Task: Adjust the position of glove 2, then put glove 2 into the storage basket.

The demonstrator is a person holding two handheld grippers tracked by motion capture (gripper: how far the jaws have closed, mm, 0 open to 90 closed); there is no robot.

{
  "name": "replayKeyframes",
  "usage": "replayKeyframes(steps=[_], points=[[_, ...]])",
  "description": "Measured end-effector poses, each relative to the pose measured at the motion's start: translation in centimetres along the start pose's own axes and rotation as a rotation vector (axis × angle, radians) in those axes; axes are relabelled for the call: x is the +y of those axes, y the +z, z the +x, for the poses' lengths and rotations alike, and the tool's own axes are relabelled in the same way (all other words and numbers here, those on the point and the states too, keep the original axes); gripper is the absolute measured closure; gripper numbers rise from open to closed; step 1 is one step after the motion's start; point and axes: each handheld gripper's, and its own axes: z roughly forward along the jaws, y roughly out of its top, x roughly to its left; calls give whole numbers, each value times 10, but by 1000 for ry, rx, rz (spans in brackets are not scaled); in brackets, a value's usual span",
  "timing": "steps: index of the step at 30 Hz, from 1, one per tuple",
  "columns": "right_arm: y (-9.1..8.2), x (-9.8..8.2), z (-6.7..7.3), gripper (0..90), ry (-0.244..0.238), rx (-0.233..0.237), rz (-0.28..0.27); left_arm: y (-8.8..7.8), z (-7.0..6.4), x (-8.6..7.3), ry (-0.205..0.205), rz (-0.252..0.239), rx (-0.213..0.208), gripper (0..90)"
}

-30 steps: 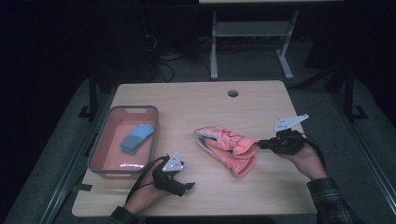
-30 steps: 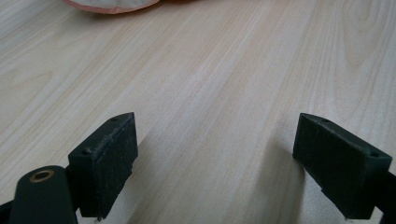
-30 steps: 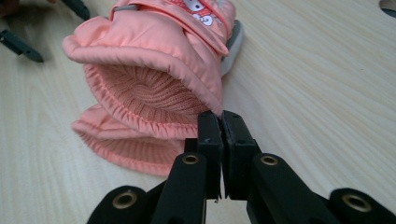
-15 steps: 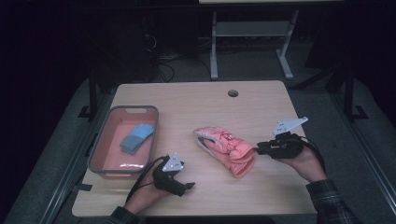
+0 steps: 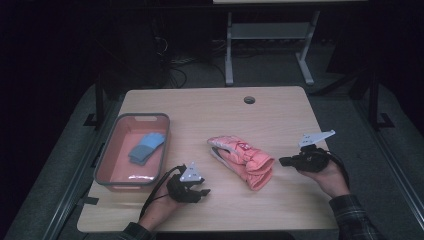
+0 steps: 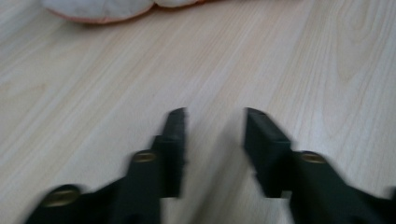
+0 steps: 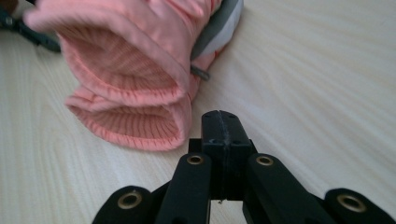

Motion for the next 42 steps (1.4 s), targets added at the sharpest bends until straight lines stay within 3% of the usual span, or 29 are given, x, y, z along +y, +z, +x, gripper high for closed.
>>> replayKeyframes(steps=[3, 5, 12, 19, 29, 36, 42], points=[[10, -2, -2, 900, 9, -7, 26, 3, 1, 11, -4, -2, -2, 828], [16, -2, -2, 900, 7, -2, 34, 6, 2, 18, -15, 0, -9, 894], [29, -1, -1, 900, -9, 13, 52, 28, 11, 43, -36, -10, -26, 895], [36, 1, 3, 900, -30, 42, 60, 45, 17, 59, -40, -14, -9, 894], [42, 4, 13, 900, -66, 107, 56, 45, 23, 60, -79, -44, -40, 895], [50, 8, 31, 900, -98, 153, 65, 41, 25, 57, -89, -55, -67, 895], [57, 8, 47, 900, -112, 186, 72, 40, 27, 56, -80, -56, -115, 895]])
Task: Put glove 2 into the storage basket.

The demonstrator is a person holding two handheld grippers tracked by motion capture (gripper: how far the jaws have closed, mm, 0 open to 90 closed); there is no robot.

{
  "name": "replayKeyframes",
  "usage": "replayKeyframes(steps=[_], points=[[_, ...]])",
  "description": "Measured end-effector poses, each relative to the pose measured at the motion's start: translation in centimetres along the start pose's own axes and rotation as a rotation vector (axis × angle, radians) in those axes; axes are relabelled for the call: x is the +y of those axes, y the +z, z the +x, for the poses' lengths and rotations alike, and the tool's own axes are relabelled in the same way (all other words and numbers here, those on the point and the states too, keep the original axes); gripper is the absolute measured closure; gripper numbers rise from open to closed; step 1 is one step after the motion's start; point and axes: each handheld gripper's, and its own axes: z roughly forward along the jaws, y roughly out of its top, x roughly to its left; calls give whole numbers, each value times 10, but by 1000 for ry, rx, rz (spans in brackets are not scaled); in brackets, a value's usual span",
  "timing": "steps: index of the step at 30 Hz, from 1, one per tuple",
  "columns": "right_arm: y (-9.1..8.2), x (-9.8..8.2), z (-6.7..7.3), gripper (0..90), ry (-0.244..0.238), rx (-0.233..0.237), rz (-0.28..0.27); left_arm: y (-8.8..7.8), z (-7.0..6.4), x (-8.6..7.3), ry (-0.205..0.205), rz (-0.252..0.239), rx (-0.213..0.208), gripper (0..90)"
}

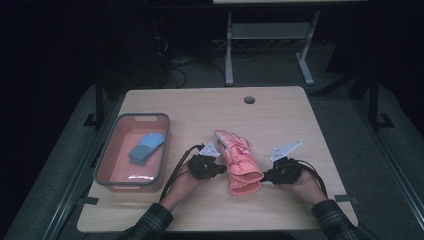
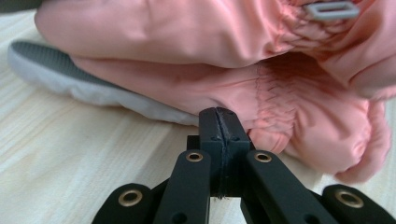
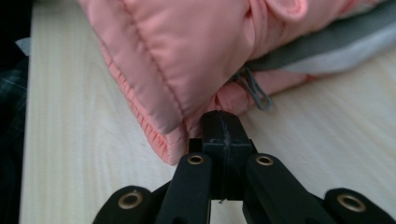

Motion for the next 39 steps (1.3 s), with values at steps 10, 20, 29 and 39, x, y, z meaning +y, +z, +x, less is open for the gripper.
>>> replayKeyframes(steps=[10, 20, 29, 39], points=[[13, -3, 25, 900, 6, 53, 2, -1, -3, -2, 31, 21, -83, 895], [24, 1, 56, 900, -25, 81, 20, -11, -5, -11, 69, 46, -99, 895], [-13, 2, 45, 900, 6, -35, -39, -18, -5, -8, 24, 47, -50, 841], [-38, 25, 26, 900, 13, -139, -149, -27, 6, -14, -37, 60, -21, 549]])
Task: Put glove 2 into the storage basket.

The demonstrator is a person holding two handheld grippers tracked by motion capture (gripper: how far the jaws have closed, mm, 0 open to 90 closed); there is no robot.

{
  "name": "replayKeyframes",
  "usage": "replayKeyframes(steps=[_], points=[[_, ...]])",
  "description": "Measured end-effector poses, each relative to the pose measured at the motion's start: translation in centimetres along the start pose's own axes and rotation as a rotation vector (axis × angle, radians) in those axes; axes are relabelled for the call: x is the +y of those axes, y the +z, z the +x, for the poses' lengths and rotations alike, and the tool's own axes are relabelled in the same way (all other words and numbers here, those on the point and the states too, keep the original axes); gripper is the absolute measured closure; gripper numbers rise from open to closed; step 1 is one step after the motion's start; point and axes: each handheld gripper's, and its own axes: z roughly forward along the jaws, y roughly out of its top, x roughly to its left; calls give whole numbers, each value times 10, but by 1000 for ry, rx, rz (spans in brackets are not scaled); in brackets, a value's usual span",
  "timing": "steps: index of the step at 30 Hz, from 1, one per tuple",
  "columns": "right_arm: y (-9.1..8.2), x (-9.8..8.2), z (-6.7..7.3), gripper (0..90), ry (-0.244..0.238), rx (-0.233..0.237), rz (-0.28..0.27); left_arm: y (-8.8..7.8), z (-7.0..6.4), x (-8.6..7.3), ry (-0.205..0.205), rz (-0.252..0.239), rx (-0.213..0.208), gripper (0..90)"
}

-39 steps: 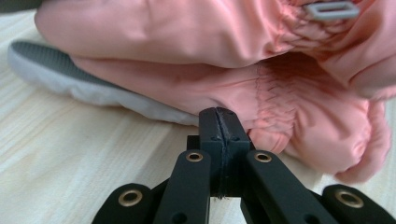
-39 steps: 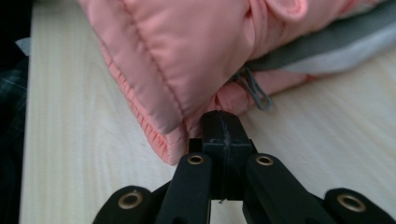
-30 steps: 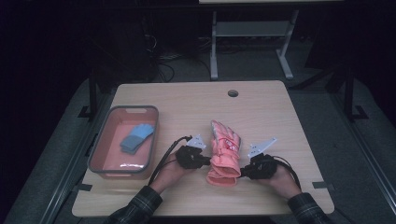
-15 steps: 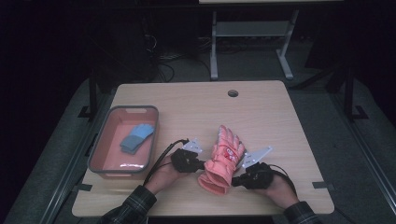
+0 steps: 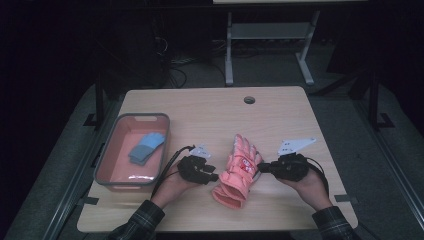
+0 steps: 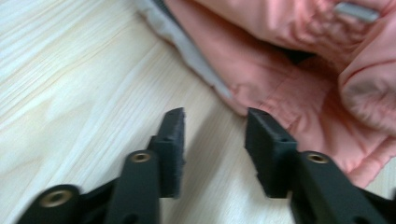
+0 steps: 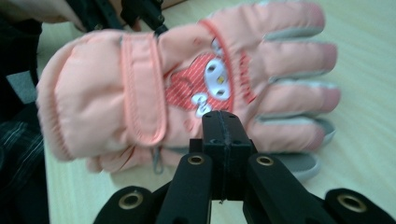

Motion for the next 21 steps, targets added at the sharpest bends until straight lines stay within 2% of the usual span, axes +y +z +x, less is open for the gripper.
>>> replayKeyframes(steps=[2, 5, 8, 9, 11, 13, 17, 21], points=[[2, 4, -2, 900, 2, -4, -7, -1, 2, -3, -14, 5, 11, 472], [5, 11, -5, 900, -3, -5, -22, -3, 4, -5, -40, -9, 22, 407], [9, 17, -7, 900, -6, -7, -26, -8, 5, -6, -35, -9, 40, 373], [11, 19, -8, 900, -9, -7, -28, -8, 5, -6, -47, -23, 46, 361], [15, 20, -10, 900, -6, -15, -30, -9, 4, -5, -42, -31, 53, 351], [20, 20, -12, 900, -3, -18, -28, -9, 3, -5, -59, -41, 60, 336], [28, 20, -14, 900, 5, -23, -20, -8, 2, -4, -55, -38, 61, 330], [37, 18, -14, 900, 7, -14, 22, -8, 2, -3, -37, -28, 63, 324]])
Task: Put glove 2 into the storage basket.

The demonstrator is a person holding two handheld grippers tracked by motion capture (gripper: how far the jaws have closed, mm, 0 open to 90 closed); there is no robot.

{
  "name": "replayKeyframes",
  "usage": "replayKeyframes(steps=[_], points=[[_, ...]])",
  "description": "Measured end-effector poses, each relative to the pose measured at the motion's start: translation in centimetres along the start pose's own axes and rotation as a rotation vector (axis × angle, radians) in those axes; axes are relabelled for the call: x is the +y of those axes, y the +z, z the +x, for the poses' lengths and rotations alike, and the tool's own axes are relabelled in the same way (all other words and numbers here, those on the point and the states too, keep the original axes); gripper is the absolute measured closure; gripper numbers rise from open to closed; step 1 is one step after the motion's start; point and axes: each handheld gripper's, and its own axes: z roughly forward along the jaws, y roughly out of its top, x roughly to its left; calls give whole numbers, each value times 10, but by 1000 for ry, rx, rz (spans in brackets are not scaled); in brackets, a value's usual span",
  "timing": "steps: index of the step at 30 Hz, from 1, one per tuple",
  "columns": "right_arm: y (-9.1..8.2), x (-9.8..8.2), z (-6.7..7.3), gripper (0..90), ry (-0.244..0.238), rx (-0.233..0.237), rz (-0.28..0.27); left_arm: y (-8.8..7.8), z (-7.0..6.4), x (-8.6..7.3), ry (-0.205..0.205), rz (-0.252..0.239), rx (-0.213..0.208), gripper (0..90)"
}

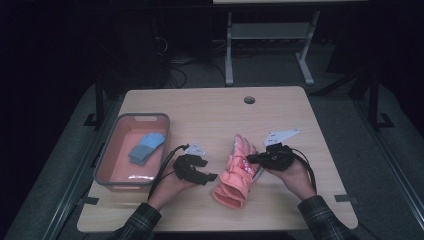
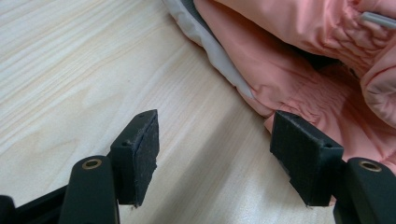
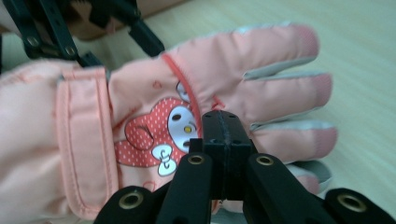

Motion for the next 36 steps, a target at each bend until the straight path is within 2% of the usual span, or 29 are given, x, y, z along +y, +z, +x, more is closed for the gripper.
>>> replayKeyframes(steps=[6, 10, 15, 18, 20, 26, 31, 36], points=[[15, -6, 1, 900, 3, 9, 50, 0, 0, 1, 8, 7, 3, 324], [22, -10, 0, 900, 23, 15, 87, 0, 0, 2, -16, -8, 9, 323], [29, -14, 5, 900, -1, -10, 124, -6, 2, 7, -16, -25, 16, 313], [31, -15, 7, 900, -22, -30, 122, -13, 2, 20, -20, -58, 4, 301], [31, -15, 8, 900, -18, -33, 122, -16, 1, 28, -17, -71, -8, 290], [31, -16, 8, 900, -26, -28, 116, -16, 0, 59, 9, -80, -44, 258], [31, -16, 7, 900, -41, -26, 109, -2, -3, 77, 10, -61, -82, 222], [31, -17, 8, 900, -35, -24, 108, 20, -9, 87, 7, -29, -104, 186]])
